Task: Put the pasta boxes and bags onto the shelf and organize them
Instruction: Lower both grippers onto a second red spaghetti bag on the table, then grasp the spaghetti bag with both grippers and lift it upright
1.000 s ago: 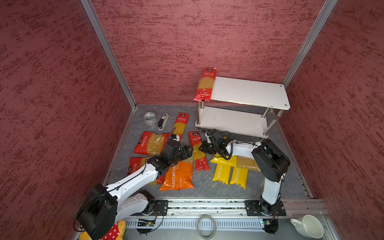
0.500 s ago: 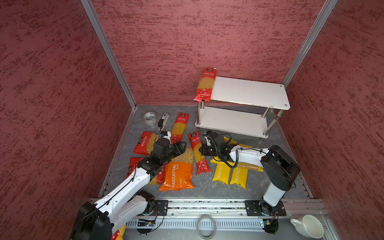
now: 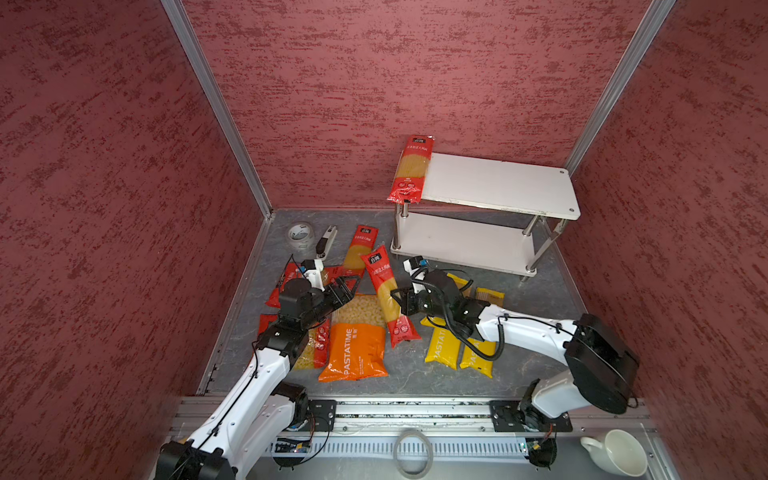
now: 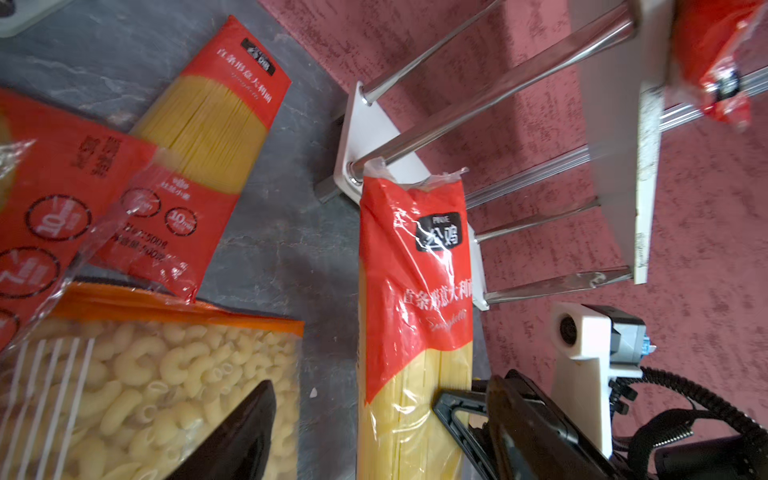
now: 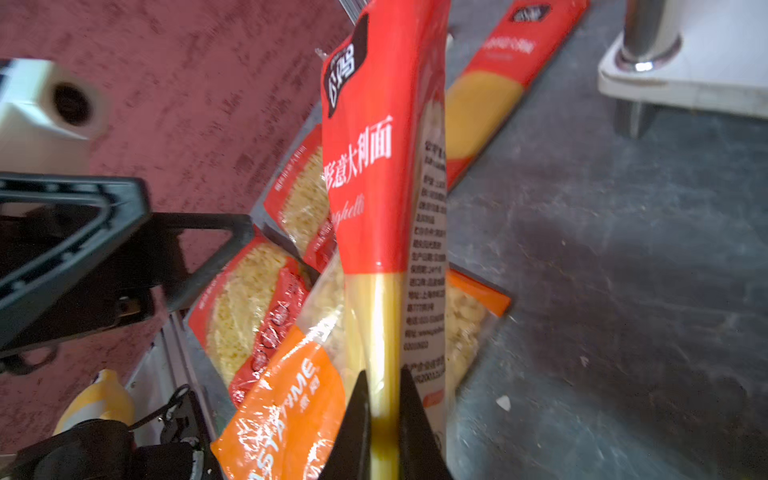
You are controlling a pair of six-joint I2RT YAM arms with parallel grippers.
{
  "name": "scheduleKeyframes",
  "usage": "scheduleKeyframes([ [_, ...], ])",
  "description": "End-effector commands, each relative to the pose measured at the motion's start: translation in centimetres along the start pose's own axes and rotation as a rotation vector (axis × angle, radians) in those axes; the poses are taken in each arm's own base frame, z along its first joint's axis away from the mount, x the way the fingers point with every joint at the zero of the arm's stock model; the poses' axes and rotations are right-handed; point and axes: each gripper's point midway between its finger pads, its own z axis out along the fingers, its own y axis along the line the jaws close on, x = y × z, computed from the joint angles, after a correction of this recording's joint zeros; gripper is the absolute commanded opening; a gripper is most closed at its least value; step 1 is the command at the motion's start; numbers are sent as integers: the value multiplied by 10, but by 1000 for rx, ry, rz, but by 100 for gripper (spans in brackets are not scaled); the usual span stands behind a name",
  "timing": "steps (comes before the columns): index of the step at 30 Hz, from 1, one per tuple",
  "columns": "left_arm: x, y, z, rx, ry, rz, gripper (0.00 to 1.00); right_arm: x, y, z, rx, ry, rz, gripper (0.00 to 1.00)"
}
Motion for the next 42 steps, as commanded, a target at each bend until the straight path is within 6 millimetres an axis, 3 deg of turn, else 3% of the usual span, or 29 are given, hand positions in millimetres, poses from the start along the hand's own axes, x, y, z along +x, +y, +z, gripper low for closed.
scheduleKeyframes([
  [1, -11, -44, -3, 182, 7, 126, 81, -93, 73, -45, -224, -360, -84, 0],
  [7, -21, -68, 5, 255, 17, 274, 81, -109, 107, -70, -331, -426, -116, 0],
  [9, -28, -85, 6, 318, 7, 311, 80, -109, 115, -74, -343, -431, -137, 0],
  [13, -38, -112, 3, 416, -19, 371, 78, -108, 121, -79, -356, -438, -156, 0],
  [19, -41, -128, 9, 512, -7, 425, 70, -109, 134, -90, -409, -456, -161, 0],
  [24, -42, -144, 7, 583, -1, 435, 56, -108, 130, -91, -397, -465, -156, 0],
  [28, -39, -157, 4, 616, 3, 458, 35, -104, 124, -86, -376, -458, -151, 1],
  [37, -45, -180, 0, 633, -14, 522, 9, -89, 101, -77, -319, -434, -125, 22],
  [40, -53, -193, -4, 648, -33, 548, 7, -87, 93, -81, -314, -425, -110, 29],
  [42, -59, -202, -6, 654, -45, 569, 4, -86, 91, -82, -319, -378, -122, 39],
])
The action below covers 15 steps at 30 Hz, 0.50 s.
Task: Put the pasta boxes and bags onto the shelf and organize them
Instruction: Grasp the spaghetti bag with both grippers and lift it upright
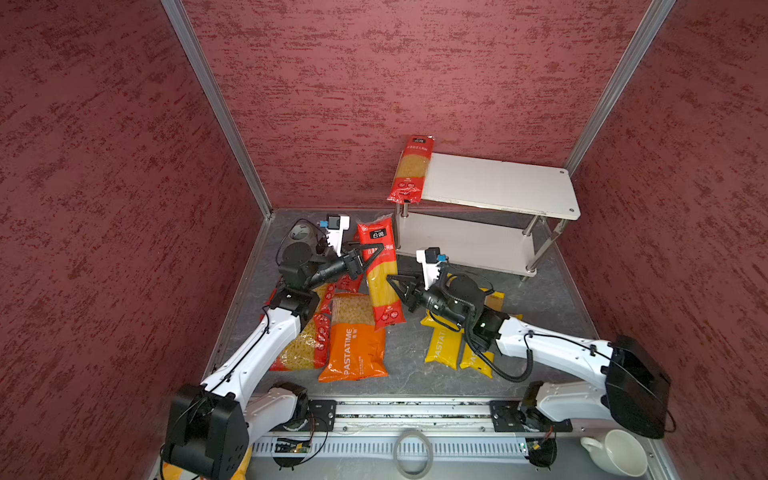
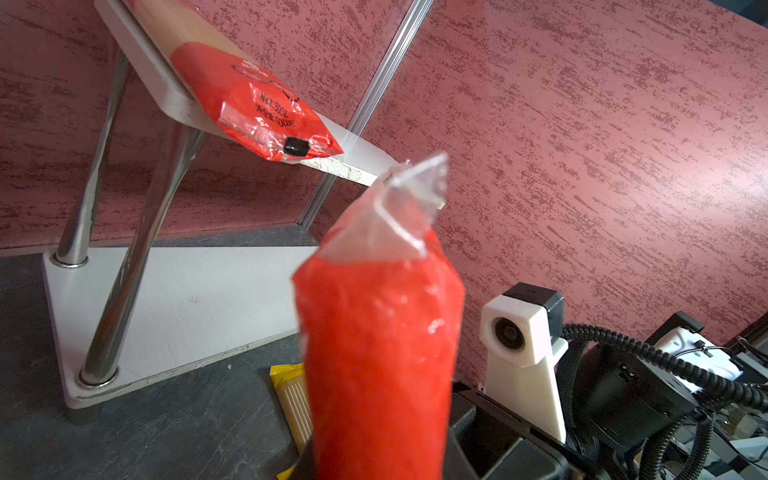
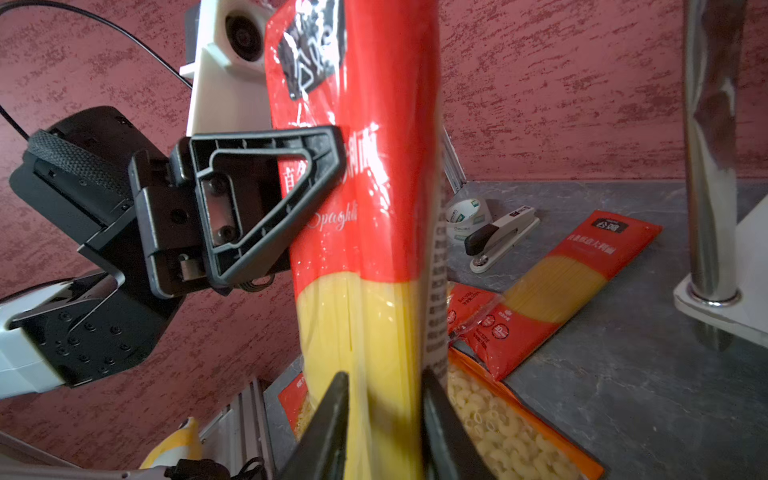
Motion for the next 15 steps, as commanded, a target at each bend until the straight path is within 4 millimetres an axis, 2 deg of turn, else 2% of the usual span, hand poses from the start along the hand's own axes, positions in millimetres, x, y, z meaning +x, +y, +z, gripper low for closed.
scheduleKeyframes([
  [1, -44, -36, 1, 74, -80, 137, 3, -26, 18, -11, -86, -25, -10, 46],
  [4, -62, -44, 1, 81, -111, 160, 1, -19, 12, -15, -122, 48, 13, 60],
  [7, -85, -53, -2, 89, -161, 169, 0, -6, 14, -18, -166, 117, 23, 67],
  [12, -112, -74, 0, 166, -203, 159, 0, 12, 7, -20, -172, 145, 58, 68],
  [15, -116, -82, 4, 209, -193, 148, 0, 9, 1, -23, -176, 113, 63, 67],
])
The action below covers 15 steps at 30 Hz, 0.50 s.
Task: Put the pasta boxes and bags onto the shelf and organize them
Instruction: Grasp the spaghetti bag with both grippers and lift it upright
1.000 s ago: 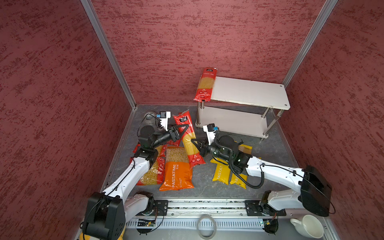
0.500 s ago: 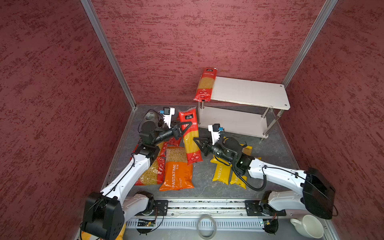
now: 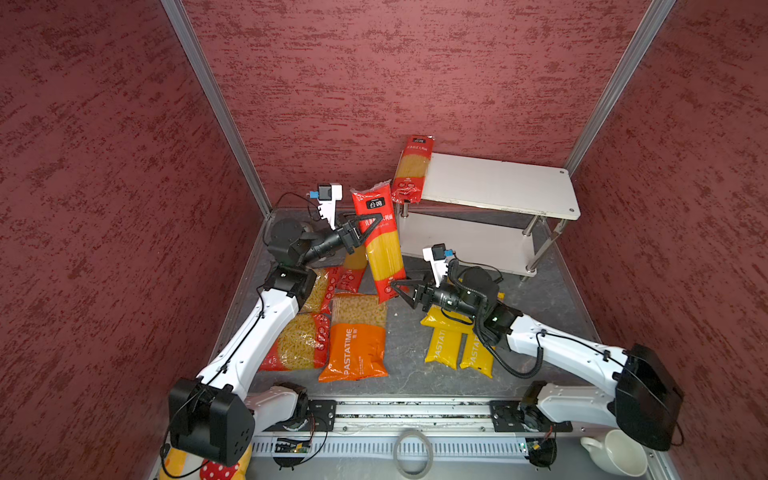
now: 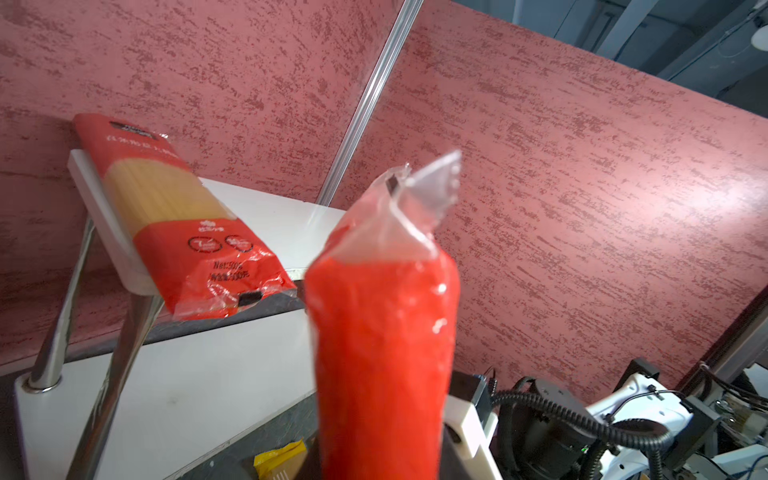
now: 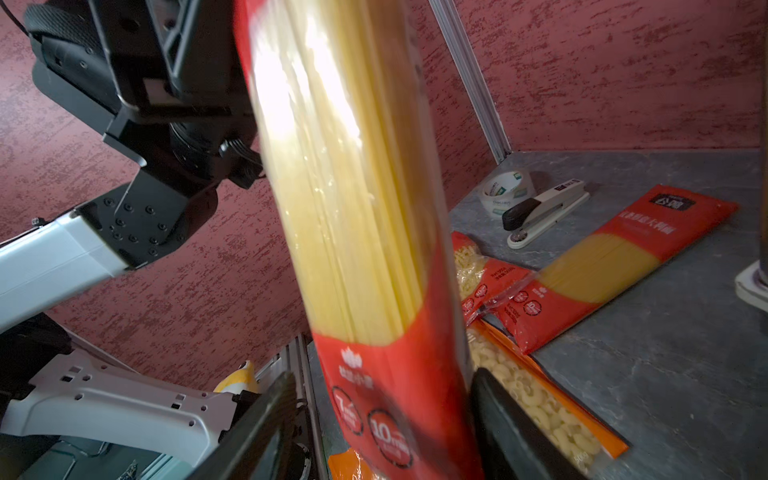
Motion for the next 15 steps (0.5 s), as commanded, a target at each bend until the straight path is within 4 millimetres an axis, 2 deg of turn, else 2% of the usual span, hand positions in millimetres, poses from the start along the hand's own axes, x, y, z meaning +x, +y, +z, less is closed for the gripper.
scheduleKeyframes([
  [1, -39, -44, 2, 127, -87, 74, 0, -1, 2, -6, -58, -18, 16, 66],
  [7, -41, -50, 5, 154, -81, 62, 0, -14, -13, -15, -41, -38, 17, 63],
  [11, -41, -52, 7, 172, -86, 50, 0, -22, -1, -19, -105, -39, 15, 61],
  [15, -43, -54, 11, 186, -91, 41, 1, -25, 7, -16, -159, -42, 44, 54],
])
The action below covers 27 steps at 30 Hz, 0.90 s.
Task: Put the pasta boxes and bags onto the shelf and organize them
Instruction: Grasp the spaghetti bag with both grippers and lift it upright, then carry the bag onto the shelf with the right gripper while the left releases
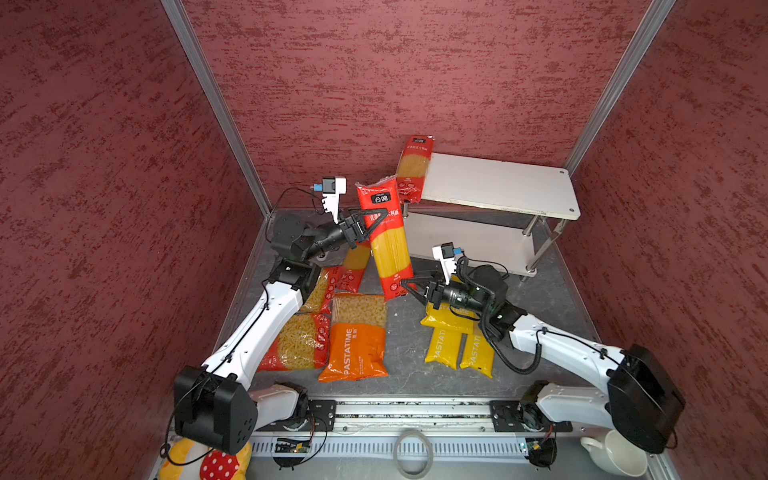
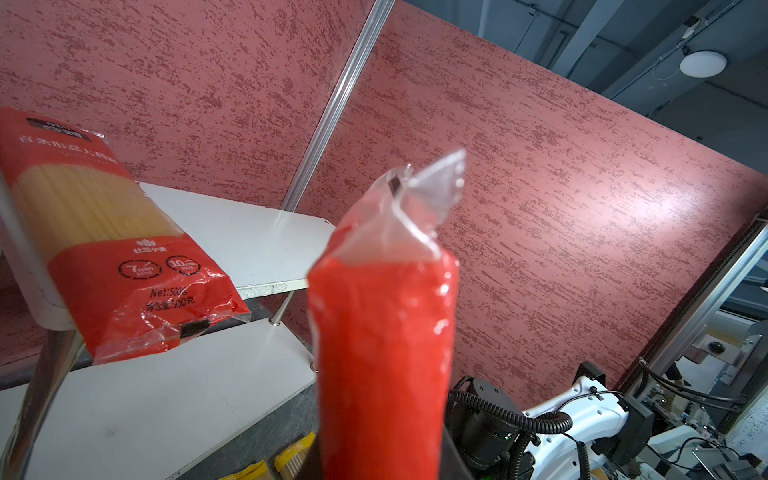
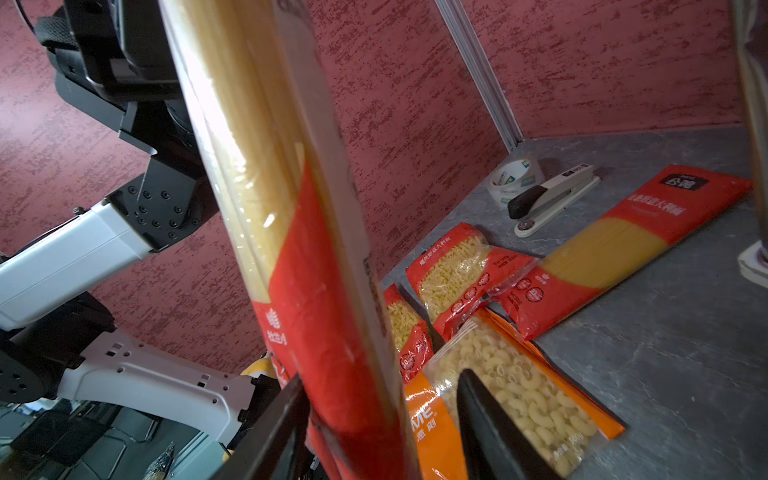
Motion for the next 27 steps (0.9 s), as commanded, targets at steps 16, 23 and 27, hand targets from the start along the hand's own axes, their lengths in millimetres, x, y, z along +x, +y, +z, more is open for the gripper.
scheduleKeyframes([
  [16, -40, -26, 15, 74, -77, 60, 23, -50, 38, -6, -123, -179, -64, 3],
  [23, -34, -10, 16, 12, -71, 28, 56, -86, 53, -12, -130, -273, -64, 0],
  [27, -31, -3, 12, -24, -85, 11, 65, -113, 66, -19, -142, -328, -66, 0],
])
